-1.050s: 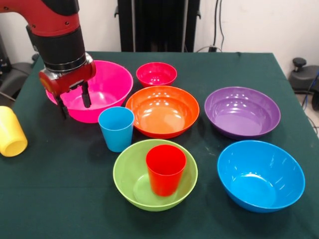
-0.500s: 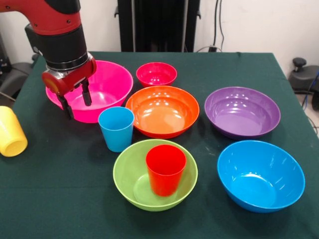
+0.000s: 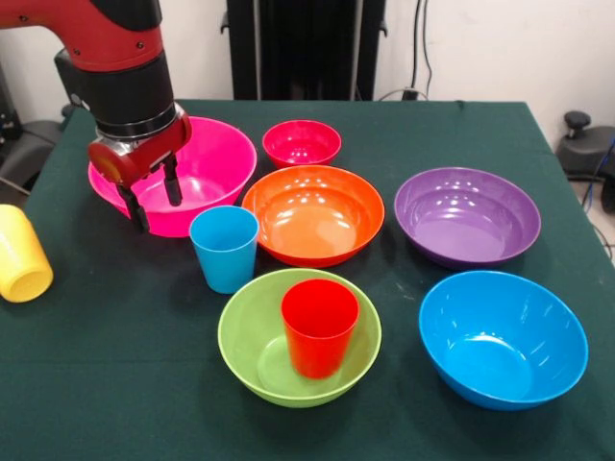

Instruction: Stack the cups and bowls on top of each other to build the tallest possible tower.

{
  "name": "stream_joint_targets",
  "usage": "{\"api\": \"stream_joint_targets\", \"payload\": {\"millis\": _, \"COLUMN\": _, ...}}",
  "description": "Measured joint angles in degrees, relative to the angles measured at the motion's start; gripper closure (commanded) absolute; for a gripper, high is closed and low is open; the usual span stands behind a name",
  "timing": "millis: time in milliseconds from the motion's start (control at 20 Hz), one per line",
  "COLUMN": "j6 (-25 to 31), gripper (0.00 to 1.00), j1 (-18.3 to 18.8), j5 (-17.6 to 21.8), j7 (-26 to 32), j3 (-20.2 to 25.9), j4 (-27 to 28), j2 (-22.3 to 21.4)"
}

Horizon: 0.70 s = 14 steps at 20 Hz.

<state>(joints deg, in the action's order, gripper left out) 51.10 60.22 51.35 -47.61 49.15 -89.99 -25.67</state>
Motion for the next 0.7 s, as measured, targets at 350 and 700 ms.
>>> {"api": "stream_joint_targets", "payload": {"millis": 350, "j6": 0.00, "gripper": 0.00, "j1": -0.38, "j5": 0.14, "j7": 0.00, "j3": -0.12, "j4": -0.02, "j2": 0.11}}
{"api": "stream_joint_targets", "payload": {"millis": 700, "j6": -0.01, "gripper": 0.00, "j1": -1.40, "j5": 0.17, "j7": 0.00, "j3": -0.15, "j4": 0.01, "j2": 0.33}}
